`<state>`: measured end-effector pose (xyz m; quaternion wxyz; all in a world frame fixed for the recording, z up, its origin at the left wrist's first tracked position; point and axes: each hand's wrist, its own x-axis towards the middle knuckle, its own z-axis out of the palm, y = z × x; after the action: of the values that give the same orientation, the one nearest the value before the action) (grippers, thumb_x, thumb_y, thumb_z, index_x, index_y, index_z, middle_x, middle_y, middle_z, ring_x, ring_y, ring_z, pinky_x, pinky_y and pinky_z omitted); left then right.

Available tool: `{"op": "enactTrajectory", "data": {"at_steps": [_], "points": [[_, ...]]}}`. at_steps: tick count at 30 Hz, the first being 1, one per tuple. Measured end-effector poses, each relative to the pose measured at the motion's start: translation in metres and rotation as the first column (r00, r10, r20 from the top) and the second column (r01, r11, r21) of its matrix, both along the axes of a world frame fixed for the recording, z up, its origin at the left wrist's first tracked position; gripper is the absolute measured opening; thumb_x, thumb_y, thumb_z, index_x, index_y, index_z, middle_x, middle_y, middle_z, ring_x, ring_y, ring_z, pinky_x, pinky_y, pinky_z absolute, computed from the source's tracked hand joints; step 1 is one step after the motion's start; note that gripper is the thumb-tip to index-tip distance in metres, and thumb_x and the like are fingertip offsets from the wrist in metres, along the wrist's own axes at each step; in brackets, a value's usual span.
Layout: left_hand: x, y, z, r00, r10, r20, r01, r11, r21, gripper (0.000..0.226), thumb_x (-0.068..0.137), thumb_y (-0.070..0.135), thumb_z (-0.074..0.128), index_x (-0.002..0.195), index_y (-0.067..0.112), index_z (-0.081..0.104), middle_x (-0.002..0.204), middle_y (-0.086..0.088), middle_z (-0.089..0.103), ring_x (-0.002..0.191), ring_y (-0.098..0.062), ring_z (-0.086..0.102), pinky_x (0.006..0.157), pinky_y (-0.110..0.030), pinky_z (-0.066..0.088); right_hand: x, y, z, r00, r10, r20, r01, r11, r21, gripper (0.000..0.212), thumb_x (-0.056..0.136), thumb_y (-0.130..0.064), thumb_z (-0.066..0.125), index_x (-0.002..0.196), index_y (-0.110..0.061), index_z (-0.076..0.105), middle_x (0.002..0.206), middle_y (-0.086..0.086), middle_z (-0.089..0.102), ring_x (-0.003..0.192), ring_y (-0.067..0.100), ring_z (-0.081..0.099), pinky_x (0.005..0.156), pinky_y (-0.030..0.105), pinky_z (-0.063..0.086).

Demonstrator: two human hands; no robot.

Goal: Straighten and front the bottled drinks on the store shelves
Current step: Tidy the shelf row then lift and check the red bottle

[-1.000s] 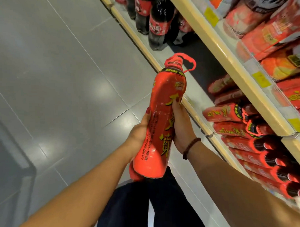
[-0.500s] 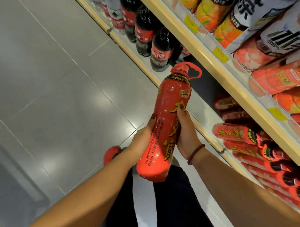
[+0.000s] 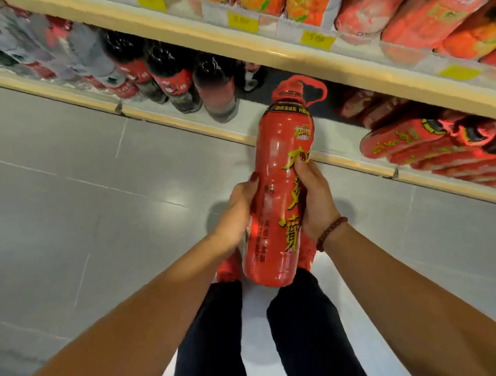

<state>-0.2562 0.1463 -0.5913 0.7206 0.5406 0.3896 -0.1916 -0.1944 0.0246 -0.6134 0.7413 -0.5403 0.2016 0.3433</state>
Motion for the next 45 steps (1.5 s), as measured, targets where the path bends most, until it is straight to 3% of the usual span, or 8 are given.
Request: {"op": "enactTrajectory", "data": {"at_steps": [3, 7, 12, 20, 24, 32, 37, 45], "points": [[0.021, -0.001, -0.010, 0.999, -0.021, 0.042, 0.020, 0.999, 0.025, 0.037, 0.092, 0.056, 0.044, 0.109, 0.026, 0.056, 0.107, 0.002, 0.065, 0.108, -0.018, 0.061, 0.088, -0.039, 0.052, -0.002, -0.014, -0.004, 0.996, -0.088, 0.016, 0.088, 0.996, -0.005, 0.056, 0.085, -0.036, 0.061, 0.130, -0.003, 0.053, 0.115, 0.017, 0.066, 0.095, 0.026, 0.068, 0.079, 0.039, 0.057], [0.060, -0.022, -0.019, 0.985, -0.156, 0.071, 0.159, 0.987, -0.035, 0.070, 0.077, 0.054, 0.065, 0.135, 0.019, 0.045, 0.115, 0.002, 0.065, 0.111, -0.018, 0.062, 0.084, -0.042, 0.055, -0.004, -0.050, -0.017, 0.985, -0.171, 0.027, 0.171, 0.985, -0.018, 0.035, 0.093, -0.028, 0.060, 0.121, -0.008, 0.059, 0.107, 0.012, 0.071, 0.091, 0.024, 0.071, 0.075, 0.036, 0.057], [0.094, -0.078, -0.027, 0.950, -0.311, 0.022, 0.312, 0.946, -0.088, 0.048, 0.082, 0.039, 0.070, 0.123, 0.020, 0.053, 0.097, 0.005, 0.073, 0.096, -0.017, 0.070, 0.071, -0.039, 0.059, -0.004, -0.104, -0.028, 0.971, -0.235, 0.045, 0.237, 0.970, -0.050, 0.047, 0.082, -0.033, 0.067, 0.123, -0.010, 0.060, 0.105, 0.010, 0.073, 0.088, 0.022, 0.072, 0.070, 0.032, 0.058], [0.111, -0.151, -0.060, 0.874, -0.486, -0.032, 0.486, 0.870, 0.081, 0.051, 0.075, 0.040, 0.077, 0.121, 0.027, 0.059, 0.107, 0.000, 0.073, 0.090, -0.017, 0.073, 0.070, -0.039, 0.059, -0.007, -0.164, -0.061, 0.956, -0.275, 0.099, 0.284, 0.955, -0.085, 0.048, 0.078, -0.036, 0.067, 0.122, -0.019, 0.059, 0.109, 0.005, 0.071, 0.094, 0.020, 0.071, 0.074, 0.032, 0.056], [0.114, -0.159, -0.072, 0.860, -0.509, -0.028, 0.509, 0.856, 0.087, 0.040, 0.076, 0.038, 0.077, 0.113, 0.028, 0.064, 0.100, 0.000, 0.075, 0.086, -0.015, 0.074, 0.070, -0.036, 0.057, -0.004, -0.175, -0.077, 0.967, -0.227, 0.120, 0.239, 0.966, -0.096, 0.040, 0.082, -0.041, 0.069, 0.119, -0.031, 0.056, 0.108, -0.003, 0.070, 0.094, 0.014, 0.071, 0.075, 0.030, 0.057], [0.148, -0.148, -0.105, 0.885, -0.465, -0.001, 0.464, 0.883, 0.065, 0.027, 0.074, 0.030, 0.079, 0.100, 0.028, 0.069, 0.092, 0.000, 0.077, 0.081, -0.016, 0.074, 0.060, -0.031, 0.059, 0.025, -0.167, -0.115, 0.967, -0.163, 0.195, 0.196, 0.966, -0.166, 0.066, 0.071, -0.063, 0.067, 0.132, -0.044, 0.050, 0.121, -0.013, 0.066, 0.107, 0.009, 0.066, 0.092, 0.038, 0.055], [0.175, -0.139, -0.143, 0.895, -0.441, 0.065, 0.436, 0.897, 0.073, 0.030, 0.072, 0.018, 0.081, 0.100, 0.023, 0.070, 0.092, -0.002, 0.077, 0.080, -0.017, 0.074, 0.060, -0.031, 0.058, 0.039, -0.157, -0.157, 0.972, -0.192, 0.132, 0.220, 0.945, -0.242, 0.085, 0.056, -0.066, 0.072, 0.132, -0.035, 0.050, 0.117, -0.006, 0.067, 0.102, 0.012, 0.067, 0.092, 0.040, 0.055], [0.222, -0.123, -0.188, 0.874, -0.472, 0.117, 0.470, 0.882, 0.047, 0.047, 0.059, 0.025, 0.083, 0.105, 0.022, 0.070, 0.094, -0.004, 0.077, 0.080, -0.018, 0.074, 0.065, -0.038, 0.061, 0.051, -0.137, -0.217, 0.942, -0.314, 0.118, 0.334, 0.904, -0.266, 0.055, 0.071, -0.044, 0.081, 0.118, -0.023, 0.063, 0.107, -0.003, 0.073, 0.094, 0.014, 0.071, 0.087, 0.039, 0.058]]}}
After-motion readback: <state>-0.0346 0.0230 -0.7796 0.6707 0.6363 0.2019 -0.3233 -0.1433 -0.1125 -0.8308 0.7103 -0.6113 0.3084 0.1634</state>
